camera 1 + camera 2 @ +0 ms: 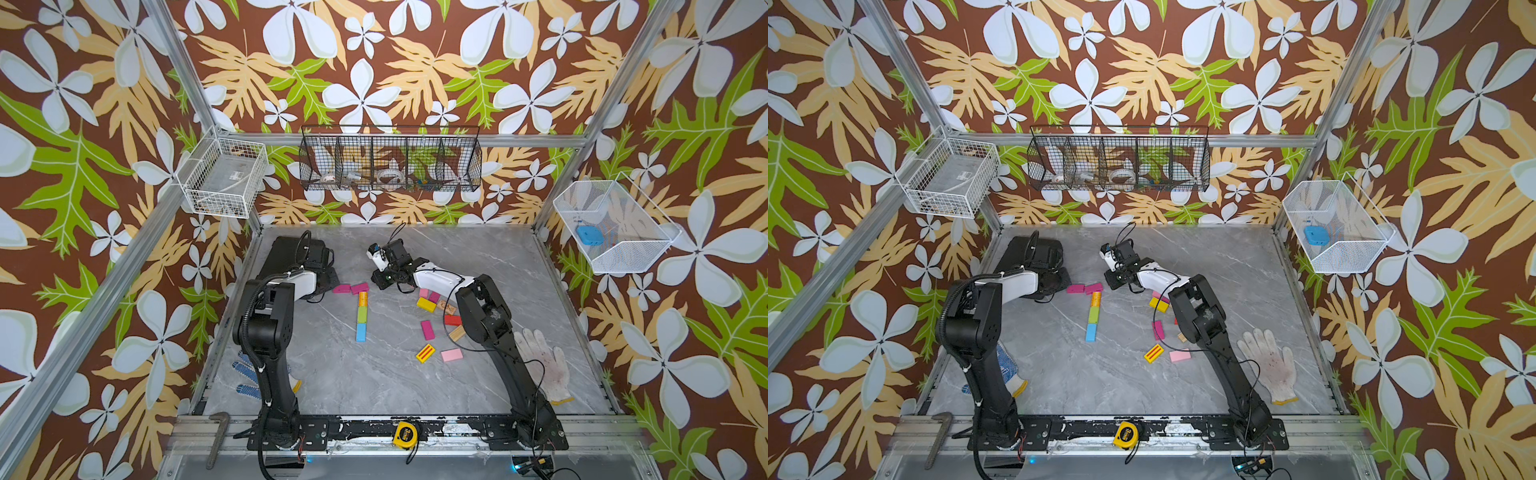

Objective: Assemble the number 7 with building blocks
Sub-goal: Adjust the building block at the center of the board.

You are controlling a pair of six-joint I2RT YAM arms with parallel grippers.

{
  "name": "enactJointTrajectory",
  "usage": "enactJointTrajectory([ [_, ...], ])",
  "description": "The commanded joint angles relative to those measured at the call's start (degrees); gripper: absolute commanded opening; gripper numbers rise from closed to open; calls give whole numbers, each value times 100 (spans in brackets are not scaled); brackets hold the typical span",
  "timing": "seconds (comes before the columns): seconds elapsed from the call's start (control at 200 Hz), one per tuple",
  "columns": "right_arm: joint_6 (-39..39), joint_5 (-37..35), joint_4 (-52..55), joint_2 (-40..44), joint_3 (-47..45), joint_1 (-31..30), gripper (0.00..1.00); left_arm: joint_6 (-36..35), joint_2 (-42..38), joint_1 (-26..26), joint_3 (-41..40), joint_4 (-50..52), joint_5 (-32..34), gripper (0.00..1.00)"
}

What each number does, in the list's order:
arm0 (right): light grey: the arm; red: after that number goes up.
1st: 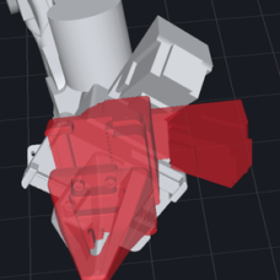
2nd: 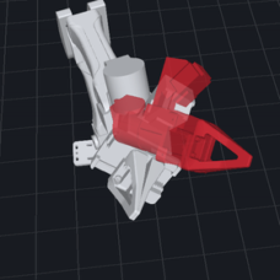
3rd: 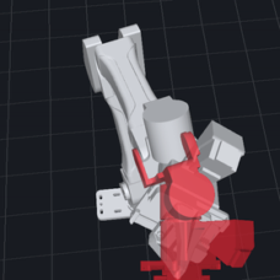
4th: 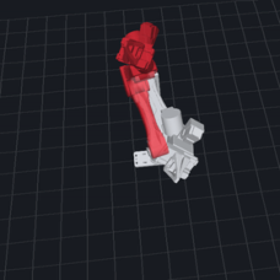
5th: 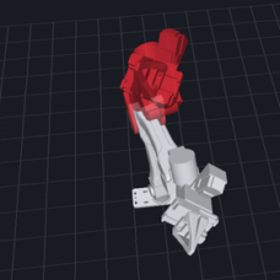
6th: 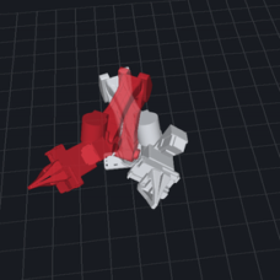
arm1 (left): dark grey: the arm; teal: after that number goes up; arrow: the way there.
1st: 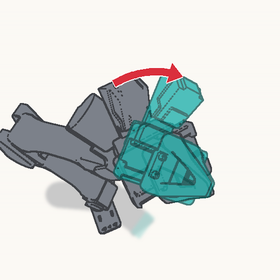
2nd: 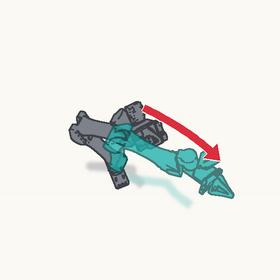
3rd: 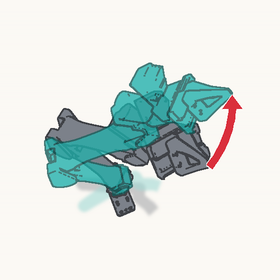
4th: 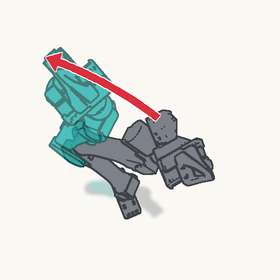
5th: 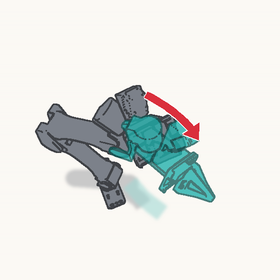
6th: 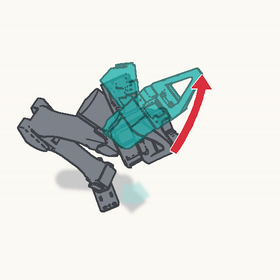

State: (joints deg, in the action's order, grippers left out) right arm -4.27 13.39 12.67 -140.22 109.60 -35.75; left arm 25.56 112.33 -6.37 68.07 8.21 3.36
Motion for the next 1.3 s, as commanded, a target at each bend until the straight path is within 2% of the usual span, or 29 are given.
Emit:
enactJointTrajectory([
  [0.0,84,-44,34,119,-161,-11,24,-75,-2,-4,-42,587,35,11],
  [0.315,295,-152,60,308,-466,-158,24,-169,-14,-66,-57,630,-53,11],
  [1.296,203,-223,-80,454,-766,-374,24,-262,40,-171,-36,542,-334,11],
])
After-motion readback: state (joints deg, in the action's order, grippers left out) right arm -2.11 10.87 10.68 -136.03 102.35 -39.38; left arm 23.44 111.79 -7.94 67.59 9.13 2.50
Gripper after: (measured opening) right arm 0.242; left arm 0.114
